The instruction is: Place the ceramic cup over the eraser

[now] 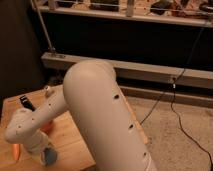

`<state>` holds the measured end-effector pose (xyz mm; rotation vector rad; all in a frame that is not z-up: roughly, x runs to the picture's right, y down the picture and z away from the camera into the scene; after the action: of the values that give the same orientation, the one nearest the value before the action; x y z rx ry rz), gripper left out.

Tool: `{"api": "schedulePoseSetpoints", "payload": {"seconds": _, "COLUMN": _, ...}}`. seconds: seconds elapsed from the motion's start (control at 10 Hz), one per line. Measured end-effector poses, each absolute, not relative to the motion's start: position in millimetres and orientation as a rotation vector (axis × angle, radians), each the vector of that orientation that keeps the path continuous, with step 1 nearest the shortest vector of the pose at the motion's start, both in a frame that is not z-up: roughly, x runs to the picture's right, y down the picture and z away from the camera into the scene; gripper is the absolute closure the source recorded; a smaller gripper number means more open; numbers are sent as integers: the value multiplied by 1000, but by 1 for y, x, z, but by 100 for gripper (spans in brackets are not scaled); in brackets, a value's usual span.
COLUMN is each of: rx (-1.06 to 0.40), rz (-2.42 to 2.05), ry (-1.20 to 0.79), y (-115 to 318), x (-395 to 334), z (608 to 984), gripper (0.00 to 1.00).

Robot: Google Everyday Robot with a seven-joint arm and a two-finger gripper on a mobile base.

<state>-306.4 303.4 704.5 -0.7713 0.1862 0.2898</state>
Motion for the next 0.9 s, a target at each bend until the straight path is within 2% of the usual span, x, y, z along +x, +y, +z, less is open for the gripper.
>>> {"api": "schedulePoseSetpoints", "payload": {"seconds": 0.1, "rx": -757, "rz": 299, "ry": 185, "y": 294, "x": -309, "z": 697, "gripper": 100}}
{"api": "schedulePoseSetpoints", "payload": {"seconds": 0.5, "rx": -644, "rz": 382, "ry": 67, "y": 208, "x": -336, "z": 622, "gripper": 100}}
{"api": "schedulePoseSetpoints", "payload": {"seconds": 0.9, "rx": -544, "rz": 482, "ry": 30, "y": 131, "x": -362, "z": 616, "gripper": 100}}
